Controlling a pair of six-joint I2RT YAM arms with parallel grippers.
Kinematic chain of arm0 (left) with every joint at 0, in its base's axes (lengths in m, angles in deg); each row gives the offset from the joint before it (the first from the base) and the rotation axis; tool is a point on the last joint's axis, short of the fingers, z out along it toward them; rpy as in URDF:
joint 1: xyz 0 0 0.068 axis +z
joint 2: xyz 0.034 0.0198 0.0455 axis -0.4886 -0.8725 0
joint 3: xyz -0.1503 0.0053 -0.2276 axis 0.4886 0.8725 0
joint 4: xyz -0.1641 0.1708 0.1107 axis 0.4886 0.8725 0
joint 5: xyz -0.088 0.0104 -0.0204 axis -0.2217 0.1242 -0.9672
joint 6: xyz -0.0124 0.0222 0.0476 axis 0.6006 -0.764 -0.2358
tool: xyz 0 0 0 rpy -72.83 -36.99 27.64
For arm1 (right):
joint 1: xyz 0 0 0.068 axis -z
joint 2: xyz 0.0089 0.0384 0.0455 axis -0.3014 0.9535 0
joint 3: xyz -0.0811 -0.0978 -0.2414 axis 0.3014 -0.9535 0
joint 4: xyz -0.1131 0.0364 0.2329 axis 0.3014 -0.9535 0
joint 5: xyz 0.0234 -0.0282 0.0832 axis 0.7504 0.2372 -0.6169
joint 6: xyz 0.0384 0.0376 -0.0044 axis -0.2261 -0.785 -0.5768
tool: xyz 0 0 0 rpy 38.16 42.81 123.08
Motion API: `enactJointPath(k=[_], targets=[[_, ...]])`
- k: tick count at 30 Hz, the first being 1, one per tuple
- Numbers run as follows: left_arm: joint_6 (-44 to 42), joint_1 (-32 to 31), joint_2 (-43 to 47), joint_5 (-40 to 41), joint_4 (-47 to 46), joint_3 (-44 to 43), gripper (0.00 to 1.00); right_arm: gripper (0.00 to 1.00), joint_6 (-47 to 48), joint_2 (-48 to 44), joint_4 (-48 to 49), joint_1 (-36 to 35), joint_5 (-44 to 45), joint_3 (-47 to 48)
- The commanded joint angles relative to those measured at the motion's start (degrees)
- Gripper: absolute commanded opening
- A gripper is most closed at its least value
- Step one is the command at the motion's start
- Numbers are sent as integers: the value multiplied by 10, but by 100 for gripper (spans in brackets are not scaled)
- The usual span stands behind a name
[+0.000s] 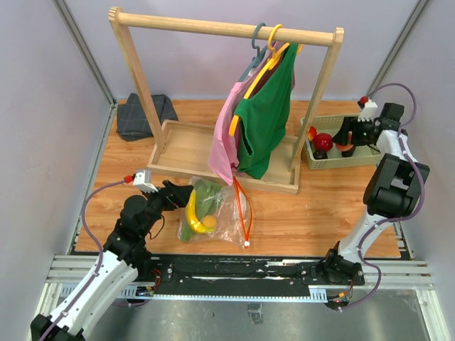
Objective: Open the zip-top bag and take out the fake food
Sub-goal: Place the fake fruit in the bin.
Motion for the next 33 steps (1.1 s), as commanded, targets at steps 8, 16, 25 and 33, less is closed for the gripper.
enactJointPath(k=[8, 16, 25, 33], targets=[[3, -1, 10, 10, -1, 2, 92, 59, 25, -1, -29, -8, -3, 15], [4, -1, 10, 10, 0, 2, 92, 73, 33, -9, -30, -7, -3, 8], [5, -1, 10, 10, -2, 4, 92, 88, 47, -29, -15, -7, 2, -15], [5, -1, 15, 10, 2, 3, 92, 88, 53, -52, -13, -7, -6, -27]])
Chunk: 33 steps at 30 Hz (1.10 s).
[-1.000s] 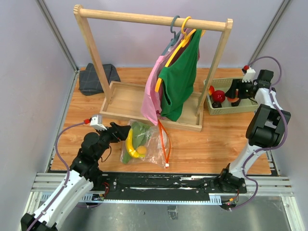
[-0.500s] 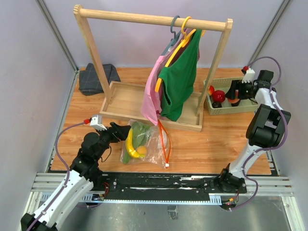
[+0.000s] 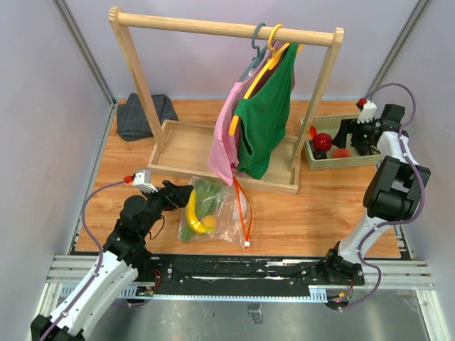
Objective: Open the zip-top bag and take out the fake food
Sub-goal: Place the fake fruit in the bin.
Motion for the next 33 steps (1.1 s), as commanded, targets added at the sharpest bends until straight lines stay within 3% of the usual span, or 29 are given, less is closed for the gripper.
enactJointPath(k=[1, 23, 33], targets=[[4, -1, 12, 10, 2, 3, 92, 88, 15, -46, 5, -4, -9, -16], [15, -1, 33, 1, -3, 13, 94, 87, 101, -260, -35, 9, -105, -162], [14, -1, 24, -16, -12, 12, 91, 87, 240, -356, -126, 9, -261, -226]])
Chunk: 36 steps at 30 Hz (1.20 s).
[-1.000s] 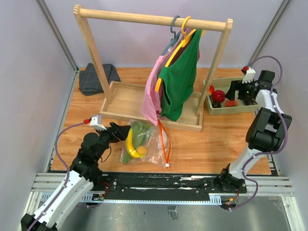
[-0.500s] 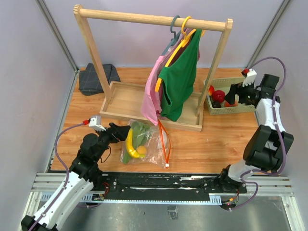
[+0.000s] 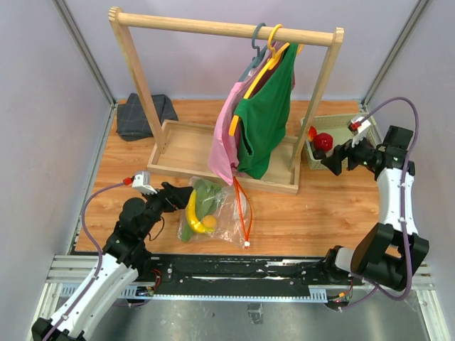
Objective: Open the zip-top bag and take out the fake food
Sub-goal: Place the fake fruit in the bin, then pick up the fake fruit from the zipper food storage bag.
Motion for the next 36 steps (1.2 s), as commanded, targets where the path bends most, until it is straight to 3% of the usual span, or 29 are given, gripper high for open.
enactJointPath(k=[1, 8, 14, 23, 36], targets=[[1, -1, -5, -13, -20, 1, 91, 87, 94, -27, -63, 6, -117, -22], [6, -1, -9, -30, -16, -2, 89, 86, 225, -21, -170, -13, -200, -25], [13, -1, -12, -49, -10, 1, 88, 86, 412, -10, -304, -93, -204, -35], [26, -1, -50, -76, -1, -7, 87, 85, 536, -6, -313, -243, -181, -65], [56, -1, -159, -67, 69, -64, 85, 77, 416, 59, -121, -466, -65, -80]])
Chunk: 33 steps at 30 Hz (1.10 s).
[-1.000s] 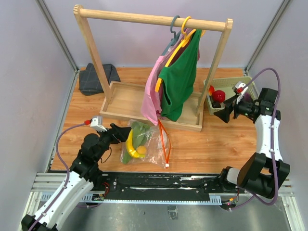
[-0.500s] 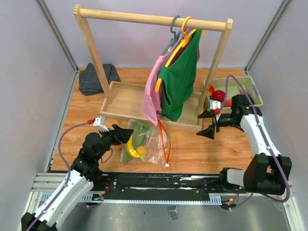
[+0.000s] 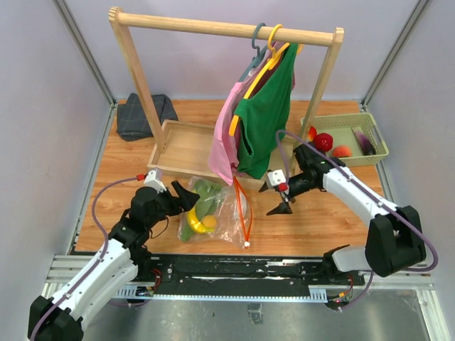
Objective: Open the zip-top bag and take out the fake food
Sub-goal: Pick up the fake fruit from the zipper food storage bag.
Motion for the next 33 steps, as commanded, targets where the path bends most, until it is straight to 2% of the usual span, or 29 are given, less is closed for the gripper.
enactJointPath(k=[1, 5, 9, 12, 17, 23, 28, 33], targets=[[14, -1, -35, 1, 34, -36, 85, 76, -60, 27, 88, -75, 68, -8], [20, -1, -61, -9, 46, -44, 82, 69, -88, 53, 135, -128, 109, -7], [22, -1, -74, -26, 53, -45, 77, 55, -125, 75, 189, -168, 147, -7], [22, -1, -83, -39, 58, -44, 73, 43, -158, 90, 225, -198, 176, -6], [20, -1, -105, -64, 54, -40, 60, 35, -170, 114, 258, -244, 226, -9], [19, -1, -136, -97, 36, -34, 50, 33, -179, 136, 272, -290, 235, -1], [19, -1, -172, -110, 23, -32, 33, 33, -182, 164, 284, -330, 245, 16], [22, -1, -181, -116, 4, -25, 22, 37, -197, 185, 304, -354, 247, 32]])
